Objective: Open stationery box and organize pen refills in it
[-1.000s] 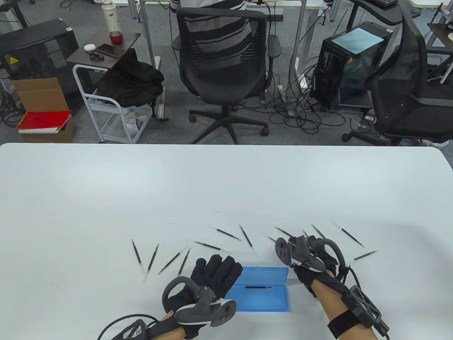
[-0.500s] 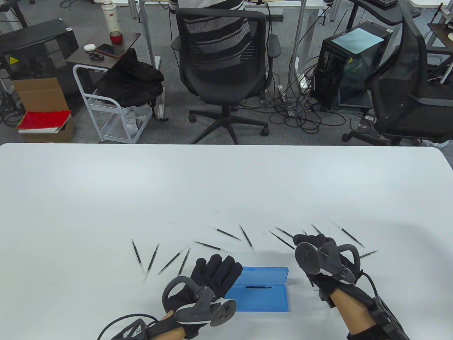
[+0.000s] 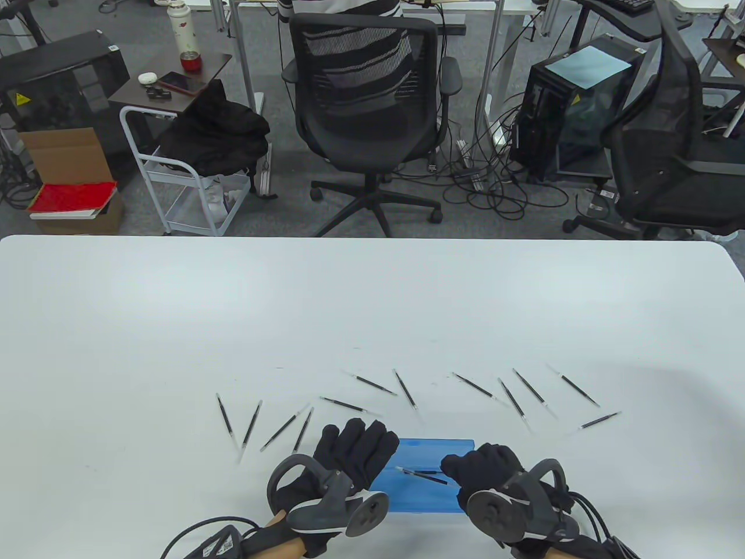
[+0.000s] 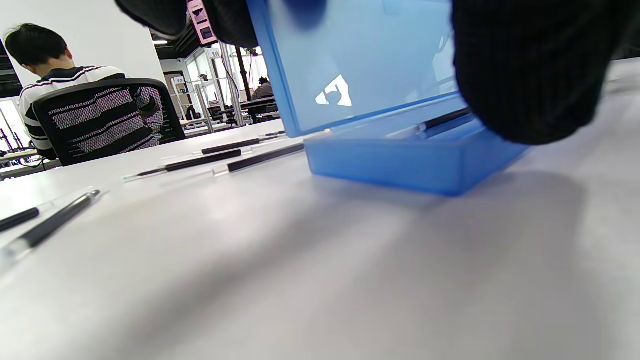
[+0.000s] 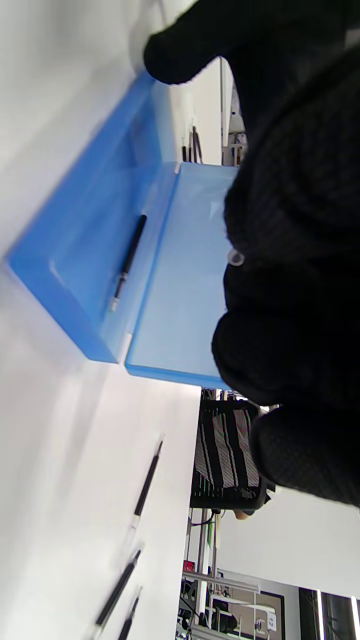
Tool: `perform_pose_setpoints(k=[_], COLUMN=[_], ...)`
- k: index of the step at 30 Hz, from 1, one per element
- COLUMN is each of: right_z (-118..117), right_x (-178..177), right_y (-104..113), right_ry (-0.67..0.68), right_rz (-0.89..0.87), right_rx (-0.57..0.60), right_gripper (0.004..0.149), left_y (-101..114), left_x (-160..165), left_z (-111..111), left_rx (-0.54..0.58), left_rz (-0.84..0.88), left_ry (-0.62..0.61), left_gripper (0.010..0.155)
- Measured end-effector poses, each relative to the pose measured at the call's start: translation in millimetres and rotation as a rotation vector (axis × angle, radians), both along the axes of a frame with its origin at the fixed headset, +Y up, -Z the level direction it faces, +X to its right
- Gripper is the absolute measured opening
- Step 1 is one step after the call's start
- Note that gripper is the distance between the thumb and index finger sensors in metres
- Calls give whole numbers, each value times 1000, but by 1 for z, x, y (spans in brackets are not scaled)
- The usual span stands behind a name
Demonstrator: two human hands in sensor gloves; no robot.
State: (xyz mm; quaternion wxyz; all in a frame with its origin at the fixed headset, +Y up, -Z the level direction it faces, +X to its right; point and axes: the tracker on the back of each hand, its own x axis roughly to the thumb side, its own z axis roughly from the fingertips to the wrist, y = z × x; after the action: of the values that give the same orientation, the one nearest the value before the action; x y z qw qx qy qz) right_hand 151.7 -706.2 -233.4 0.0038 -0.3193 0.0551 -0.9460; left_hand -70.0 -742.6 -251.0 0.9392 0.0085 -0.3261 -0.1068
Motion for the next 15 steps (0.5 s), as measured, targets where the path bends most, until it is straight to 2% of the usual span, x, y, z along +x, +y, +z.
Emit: perform_pose_setpoints(k=[6,15], right_z=[11,11], right_x=[-16,-26], right_y=[-17,-28], right_ry=[34,31], right_rz=[137,205], right_rx=[80,143], right_gripper=[61,60], left_y=[0,0], left_x=[0,0], left_z=[-1,-1], left_rx=[-9,-8], left_rz=[7,8], left_ry=[1,-1], left_gripper=[114,113])
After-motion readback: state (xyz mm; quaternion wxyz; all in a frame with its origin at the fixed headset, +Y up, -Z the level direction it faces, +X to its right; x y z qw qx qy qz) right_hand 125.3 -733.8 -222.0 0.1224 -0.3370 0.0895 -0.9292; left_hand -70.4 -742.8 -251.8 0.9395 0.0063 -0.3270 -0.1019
